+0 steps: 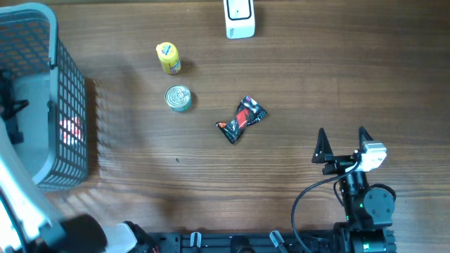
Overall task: Scan the item barcode
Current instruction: 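Reach the left gripper into the basket and grasp the white-red snack packet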
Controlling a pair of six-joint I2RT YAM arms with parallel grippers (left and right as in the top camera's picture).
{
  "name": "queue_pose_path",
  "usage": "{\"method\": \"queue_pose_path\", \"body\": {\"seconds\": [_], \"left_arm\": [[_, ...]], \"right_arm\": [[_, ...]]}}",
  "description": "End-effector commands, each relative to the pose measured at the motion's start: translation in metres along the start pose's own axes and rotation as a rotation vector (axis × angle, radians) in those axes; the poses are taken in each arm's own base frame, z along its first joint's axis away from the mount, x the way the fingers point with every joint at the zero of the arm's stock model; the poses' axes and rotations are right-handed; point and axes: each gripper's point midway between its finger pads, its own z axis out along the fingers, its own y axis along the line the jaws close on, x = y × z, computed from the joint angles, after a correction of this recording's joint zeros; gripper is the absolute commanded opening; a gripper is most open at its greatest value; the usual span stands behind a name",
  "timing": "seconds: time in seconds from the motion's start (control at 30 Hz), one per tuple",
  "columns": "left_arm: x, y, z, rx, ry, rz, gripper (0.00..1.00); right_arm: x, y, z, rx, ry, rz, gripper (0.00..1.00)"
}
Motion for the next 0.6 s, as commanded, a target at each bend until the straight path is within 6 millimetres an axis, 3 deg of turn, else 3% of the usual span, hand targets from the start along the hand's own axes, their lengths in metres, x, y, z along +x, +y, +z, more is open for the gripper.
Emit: {"method": "queue_pose_path", "body": {"seconds": [0.0,0.23,0.57], "left_arm": [[0.016,0.014,0.057,-0.171,0.050,-0.016,1.00],[0.054,0.038,0.134,-0.363,0.181,0.023,1.00],[0.099,0.063,0.194,-0.388,0.243,0.057,1.00]], "right_arm": [[0.002,0.003,0.000,-0.015,0.003,-0.004,1.00],[0.002,0.003,0.000,-0.015,0.003,-0.004,1.00],[0.002,0.003,0.000,-0.015,0.003,-0.004,1.00]]}}
